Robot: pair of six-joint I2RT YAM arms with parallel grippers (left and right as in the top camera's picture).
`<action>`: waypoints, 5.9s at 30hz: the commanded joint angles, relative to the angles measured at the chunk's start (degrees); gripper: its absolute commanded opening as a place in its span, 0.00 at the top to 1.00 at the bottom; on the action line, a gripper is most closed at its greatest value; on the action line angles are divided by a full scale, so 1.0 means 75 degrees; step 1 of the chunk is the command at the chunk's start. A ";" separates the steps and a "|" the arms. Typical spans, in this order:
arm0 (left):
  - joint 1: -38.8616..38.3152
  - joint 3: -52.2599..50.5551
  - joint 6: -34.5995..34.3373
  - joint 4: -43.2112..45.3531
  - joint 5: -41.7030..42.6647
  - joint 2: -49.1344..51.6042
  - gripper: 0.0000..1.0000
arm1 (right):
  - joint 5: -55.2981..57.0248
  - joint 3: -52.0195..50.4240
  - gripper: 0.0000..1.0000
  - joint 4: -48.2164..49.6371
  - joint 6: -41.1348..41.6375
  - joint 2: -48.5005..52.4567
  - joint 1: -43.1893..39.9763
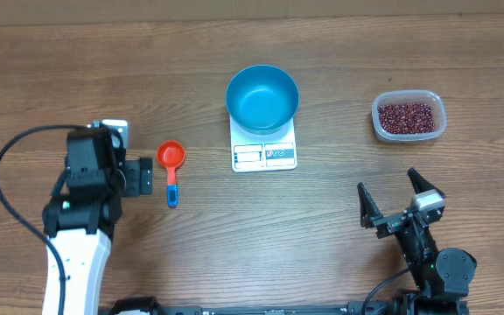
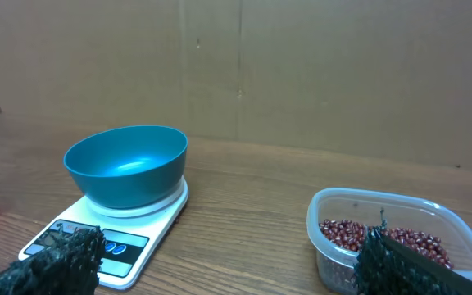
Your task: Scoop item into bowl and weigh 150g on scale
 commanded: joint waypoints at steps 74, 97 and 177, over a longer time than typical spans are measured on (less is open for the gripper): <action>0.0044 0.0525 -0.0221 -0.0361 0.0839 0.0574 0.00 | 0.0012 -0.0082 0.00 0.0015 0.0050 -0.0082 0.0050; 0.0044 0.1862 -0.0213 -0.1580 0.0842 0.0973 0.00 | 0.0012 -0.0082 0.00 0.0015 0.0047 -0.0082 0.0050; 0.0277 0.3465 0.0128 -0.1851 0.1291 0.6079 0.00 | 0.0012 -0.0082 0.00 0.0015 0.0047 -0.0082 0.0050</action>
